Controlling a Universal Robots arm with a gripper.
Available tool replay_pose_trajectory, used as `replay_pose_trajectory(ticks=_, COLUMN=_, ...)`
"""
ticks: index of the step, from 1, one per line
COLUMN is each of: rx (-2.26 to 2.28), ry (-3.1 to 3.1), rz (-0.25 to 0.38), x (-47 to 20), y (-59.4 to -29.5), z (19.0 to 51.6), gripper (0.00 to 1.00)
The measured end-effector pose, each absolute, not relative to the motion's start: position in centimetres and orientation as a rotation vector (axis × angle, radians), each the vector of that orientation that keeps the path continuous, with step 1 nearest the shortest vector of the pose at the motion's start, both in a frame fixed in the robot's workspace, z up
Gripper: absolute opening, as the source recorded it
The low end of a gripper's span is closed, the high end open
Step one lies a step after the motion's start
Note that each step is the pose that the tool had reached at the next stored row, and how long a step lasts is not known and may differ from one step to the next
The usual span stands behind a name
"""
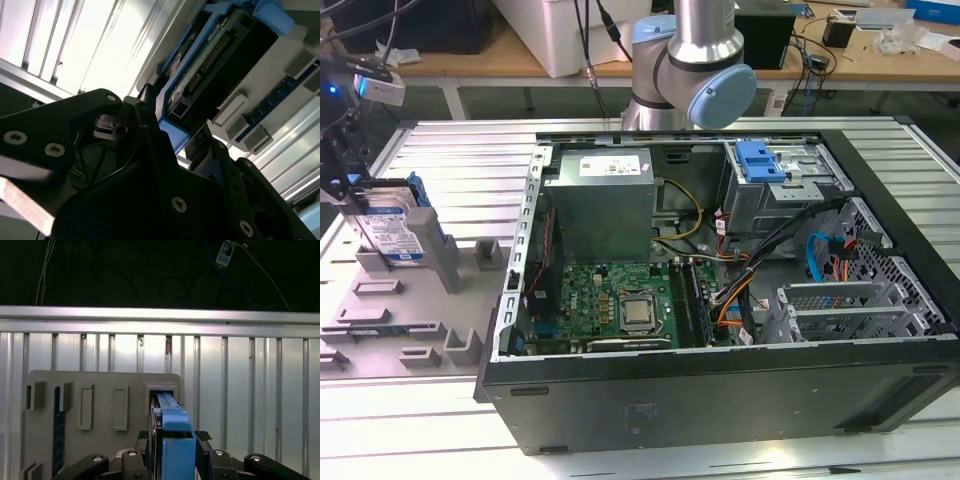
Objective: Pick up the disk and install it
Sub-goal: 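Pick up the disk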
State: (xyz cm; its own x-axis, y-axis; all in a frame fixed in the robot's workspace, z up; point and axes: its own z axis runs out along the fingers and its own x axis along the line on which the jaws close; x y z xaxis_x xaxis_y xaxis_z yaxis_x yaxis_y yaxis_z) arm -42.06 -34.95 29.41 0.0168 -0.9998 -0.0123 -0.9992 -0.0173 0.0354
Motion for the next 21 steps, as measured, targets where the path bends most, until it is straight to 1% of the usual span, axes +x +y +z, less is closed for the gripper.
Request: replay_pose_trajectory(ticks=21, rx=2.228, ry=-2.19, rz=-0.051, x=-42.06, y=-34.95, z=29.32, gripper=0.48)
